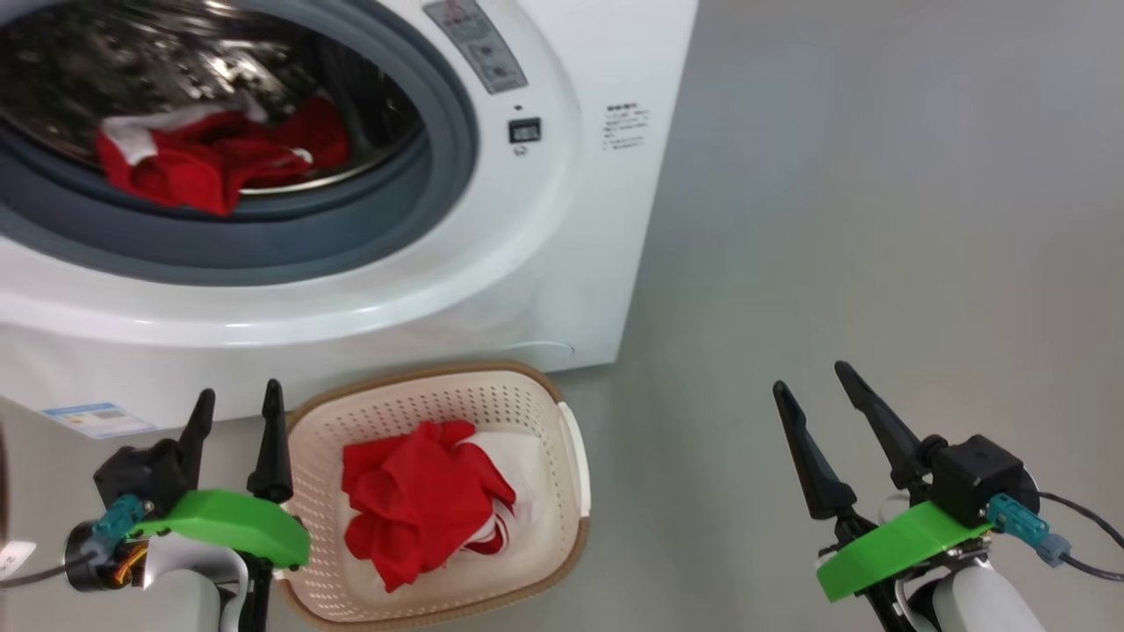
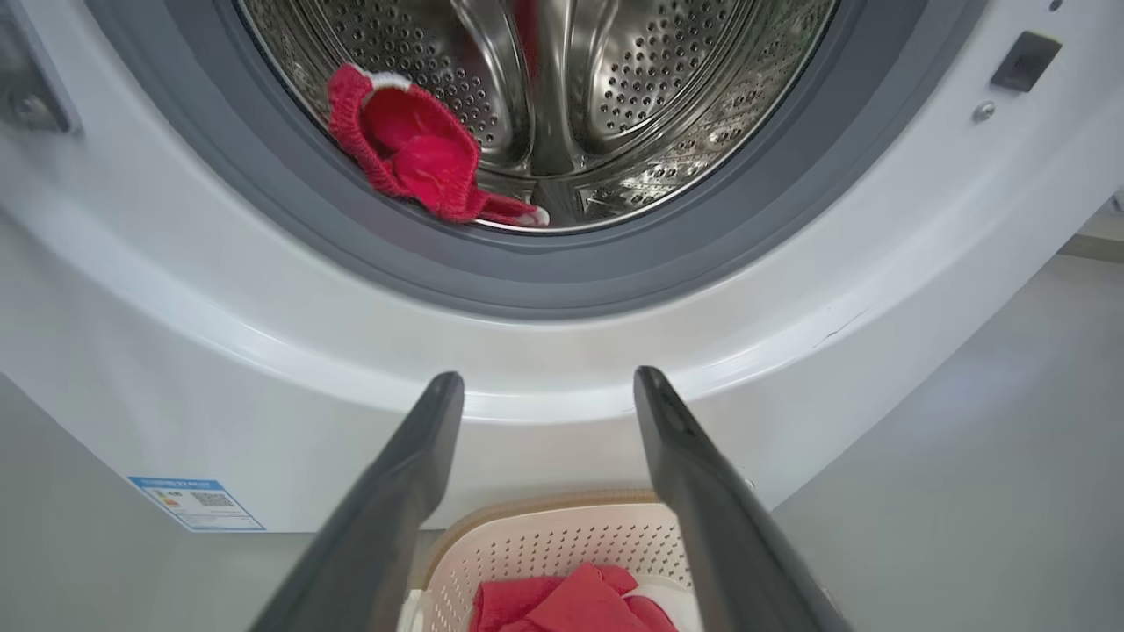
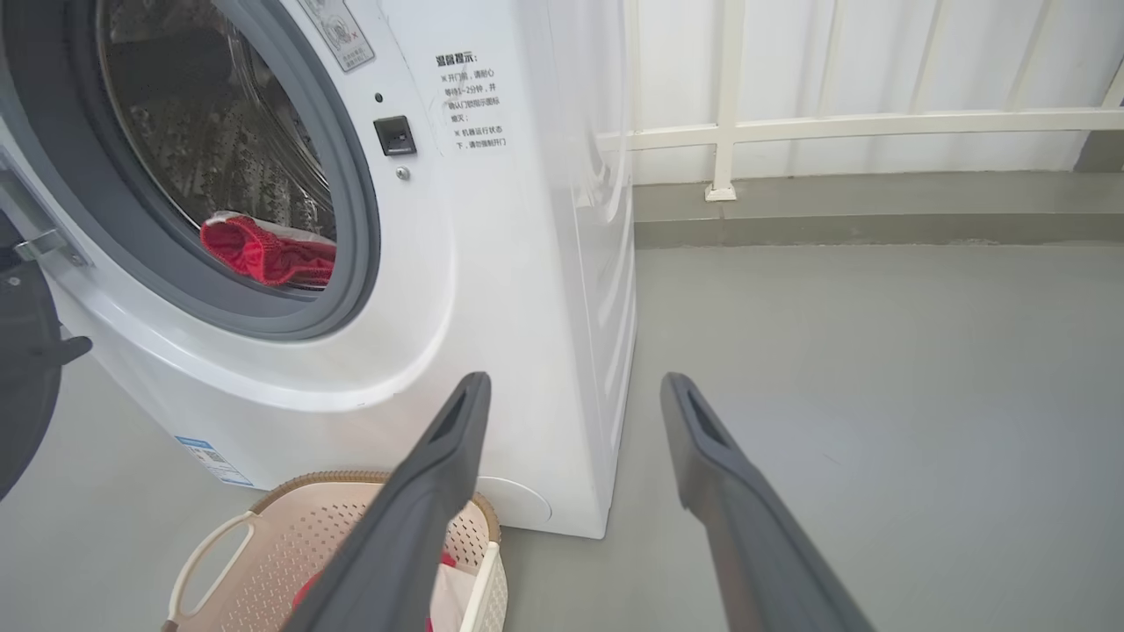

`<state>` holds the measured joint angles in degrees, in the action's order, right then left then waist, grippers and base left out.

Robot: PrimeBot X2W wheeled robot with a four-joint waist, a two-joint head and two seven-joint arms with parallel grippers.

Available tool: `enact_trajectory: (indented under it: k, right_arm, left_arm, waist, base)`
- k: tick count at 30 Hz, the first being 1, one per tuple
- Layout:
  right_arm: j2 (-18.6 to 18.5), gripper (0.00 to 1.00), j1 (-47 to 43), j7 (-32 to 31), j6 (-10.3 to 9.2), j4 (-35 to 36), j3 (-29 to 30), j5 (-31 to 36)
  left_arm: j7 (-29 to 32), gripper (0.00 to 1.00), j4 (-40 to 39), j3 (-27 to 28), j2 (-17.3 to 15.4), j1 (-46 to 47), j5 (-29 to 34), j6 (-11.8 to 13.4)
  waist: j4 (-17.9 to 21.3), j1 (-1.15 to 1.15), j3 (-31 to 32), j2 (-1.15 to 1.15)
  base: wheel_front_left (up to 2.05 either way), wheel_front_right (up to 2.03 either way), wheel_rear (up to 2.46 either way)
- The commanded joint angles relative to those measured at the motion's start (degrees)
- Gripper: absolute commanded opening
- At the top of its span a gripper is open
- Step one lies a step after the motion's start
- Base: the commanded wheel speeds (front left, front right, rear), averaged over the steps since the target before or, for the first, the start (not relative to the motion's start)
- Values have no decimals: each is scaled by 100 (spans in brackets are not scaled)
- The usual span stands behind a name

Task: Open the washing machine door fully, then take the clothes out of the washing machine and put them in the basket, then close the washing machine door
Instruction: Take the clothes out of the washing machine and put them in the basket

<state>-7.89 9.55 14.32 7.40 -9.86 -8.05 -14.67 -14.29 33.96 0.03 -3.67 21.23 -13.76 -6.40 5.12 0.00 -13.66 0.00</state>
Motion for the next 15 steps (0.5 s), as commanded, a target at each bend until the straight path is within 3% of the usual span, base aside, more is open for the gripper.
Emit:
enact_trajectory:
  k: [1, 15]
  right_arm:
    - [-60, 100, -63, 68, 9, 127, -78, -54]
    - [-194, 100, -403, 68, 9, 176, 99, -65]
  left_arm:
    - [-71, 100, -229, 209, -116, -80, 77, -33]
    - [-71, 100, -1715, 537, 36, -1041, 342, -101]
  waist:
    - [-177, 0, 199, 0]
    - [-343, 0, 714, 0]
  base:
    - [0, 0, 0]
    - [0, 0, 0]
